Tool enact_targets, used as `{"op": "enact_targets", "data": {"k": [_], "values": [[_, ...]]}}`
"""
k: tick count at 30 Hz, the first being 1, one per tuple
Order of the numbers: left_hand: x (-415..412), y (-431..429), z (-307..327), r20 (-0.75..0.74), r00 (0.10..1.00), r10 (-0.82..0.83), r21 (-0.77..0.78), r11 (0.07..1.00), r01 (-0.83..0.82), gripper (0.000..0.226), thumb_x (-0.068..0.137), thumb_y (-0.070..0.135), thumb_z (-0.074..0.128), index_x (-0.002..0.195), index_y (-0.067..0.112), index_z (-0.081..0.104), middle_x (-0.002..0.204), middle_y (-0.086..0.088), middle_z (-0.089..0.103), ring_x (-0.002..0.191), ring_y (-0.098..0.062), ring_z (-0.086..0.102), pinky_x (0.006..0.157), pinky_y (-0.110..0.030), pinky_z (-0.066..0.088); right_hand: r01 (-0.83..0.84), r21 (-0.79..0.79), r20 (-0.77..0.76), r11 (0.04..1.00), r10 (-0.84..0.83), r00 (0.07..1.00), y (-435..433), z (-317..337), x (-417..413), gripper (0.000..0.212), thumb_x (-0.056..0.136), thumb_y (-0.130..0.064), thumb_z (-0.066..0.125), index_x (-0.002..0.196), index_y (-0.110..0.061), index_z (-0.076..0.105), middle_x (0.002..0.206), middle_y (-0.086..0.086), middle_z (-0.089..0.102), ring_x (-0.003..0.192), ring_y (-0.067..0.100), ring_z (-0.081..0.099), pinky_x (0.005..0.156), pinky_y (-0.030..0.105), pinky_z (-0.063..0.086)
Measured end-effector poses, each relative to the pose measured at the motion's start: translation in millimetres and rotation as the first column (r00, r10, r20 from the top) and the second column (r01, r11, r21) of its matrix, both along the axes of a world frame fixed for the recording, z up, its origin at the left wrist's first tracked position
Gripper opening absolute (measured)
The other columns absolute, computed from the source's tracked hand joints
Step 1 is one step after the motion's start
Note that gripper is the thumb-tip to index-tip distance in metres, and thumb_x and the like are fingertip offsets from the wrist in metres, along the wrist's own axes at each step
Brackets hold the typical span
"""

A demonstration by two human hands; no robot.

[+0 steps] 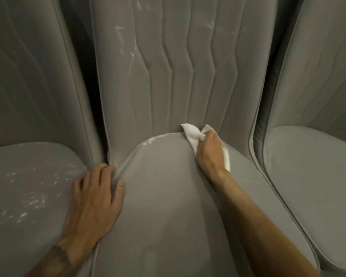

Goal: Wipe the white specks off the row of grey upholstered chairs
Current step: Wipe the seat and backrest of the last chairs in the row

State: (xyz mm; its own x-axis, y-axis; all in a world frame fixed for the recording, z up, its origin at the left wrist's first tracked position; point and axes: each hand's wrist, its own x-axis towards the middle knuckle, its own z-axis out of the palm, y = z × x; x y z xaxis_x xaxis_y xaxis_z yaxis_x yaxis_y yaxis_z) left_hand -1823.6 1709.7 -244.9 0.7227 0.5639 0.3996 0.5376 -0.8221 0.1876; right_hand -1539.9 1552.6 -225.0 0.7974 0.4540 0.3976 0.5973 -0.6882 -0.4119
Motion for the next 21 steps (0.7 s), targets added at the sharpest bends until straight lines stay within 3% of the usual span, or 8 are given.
{"op": "enact_targets", "data": {"k": [3, 6, 9, 12, 15, 18, 21], "values": [[-2, 1, -1, 0.007, 1.0, -0.006, 0.016, 1.0, 0.006, 0.042, 0.1, 0.043, 0.04, 0.127, 0.014, 0.057, 0.129, -0.01, 0.055, 0.114, -0.036, 0.055, 0.097, -0.053, 0.04, -0.135, -0.019, -0.053, 0.991, 0.134, 0.99, 17, 3, 4, 0.012, 0.101, -0.02, 0.041, 0.095, -0.016, 0.051, 0.099, 0.002, 0.061, 0.092, 0.027, 0.058, 0.083, 0.037, 0.046], [-2, 2, -4, 0.019, 1.0, -0.015, 0.034, 0.999, 0.014, 0.041, 0.101, 0.042, 0.04, 0.126, 0.014, 0.056, 0.129, -0.011, 0.054, 0.114, -0.036, 0.056, 0.097, -0.053, 0.039, -0.044, 0.023, -0.02, 0.999, 0.044, 0.999, -4, -12, 15, 0.011, 0.1, -0.011, 0.048, 0.1, -0.003, 0.056, 0.103, 0.017, 0.061, 0.097, 0.038, 0.056, 0.087, 0.044, 0.042], [-2, 3, -6, 0.02, 1.0, -0.015, 0.04, 0.999, 0.015, 0.039, 0.1, 0.041, 0.042, 0.125, 0.014, 0.055, 0.128, -0.01, 0.053, 0.112, -0.035, 0.055, 0.098, -0.052, 0.038, 0.02, 0.065, -0.014, 0.998, -0.02, 1.0, -7, -9, 15, 0.01, 0.101, -0.014, 0.047, 0.096, -0.01, 0.053, 0.096, 0.008, 0.059, 0.096, 0.033, 0.057, 0.083, 0.037, 0.039], [-2, 4, -7, 0.035, 0.999, -0.021, 0.042, 0.999, 0.019, 0.037, 0.101, 0.041, 0.042, 0.124, 0.015, 0.055, 0.127, -0.009, 0.053, 0.11, -0.033, 0.054, 0.097, -0.05, 0.037, -0.133, -0.032, -0.052, 0.991, 0.131, 0.99, 17, -1, 6, 0.015, 0.104, -0.028, 0.042, 0.102, -0.017, 0.053, 0.113, 0.004, 0.064, 0.108, 0.027, 0.058, 0.09, 0.033, 0.041], [-4, 3, -8, 0.045, 0.998, -0.036, 0.057, 0.998, 0.033, 0.036, 0.102, 0.04, 0.042, 0.125, 0.015, 0.055, 0.127, -0.008, 0.052, 0.11, -0.032, 0.053, 0.097, -0.049, 0.037, -0.252, -0.069, -0.133, 0.965, 0.242, 0.961, 17, 4, 5, 0.02, 0.105, -0.032, 0.041, 0.112, -0.017, 0.052, 0.118, 0.006, 0.064, 0.108, 0.03, 0.058, 0.08, 0.03, 0.035], [-6, 5, -10, 0.044, 0.998, -0.049, 0.066, 0.997, 0.046, 0.037, 0.102, 0.04, 0.041, 0.125, 0.015, 0.055, 0.127, -0.008, 0.051, 0.11, -0.032, 0.053, 0.098, -0.048, 0.037, -0.156, -0.055, -0.136, 0.986, 0.147, 0.98, -10, 3, 18, 0.023, 0.105, -0.027, 0.043, 0.118, -0.01, 0.052, 0.119, 0.014, 0.064, 0.107, 0.035, 0.06, 0.083, 0.036, 0.038], [-5, 4, -9, 0.043, 0.999, -0.031, 0.066, 0.997, 0.028, 0.037, 0.102, 0.04, 0.041, 0.125, 0.014, 0.055, 0.128, -0.01, 0.052, 0.11, -0.033, 0.053, 0.097, -0.05, 0.038, -0.066, -0.008, -0.111, 0.998, 0.065, 0.992, -18, 1, 21, 0.023, 0.106, -0.026, 0.039, 0.108, -0.012, 0.057, 0.114, 0.007, 0.064, 0.11, 0.033, 0.058, 0.086, 0.031, 0.037]]}}
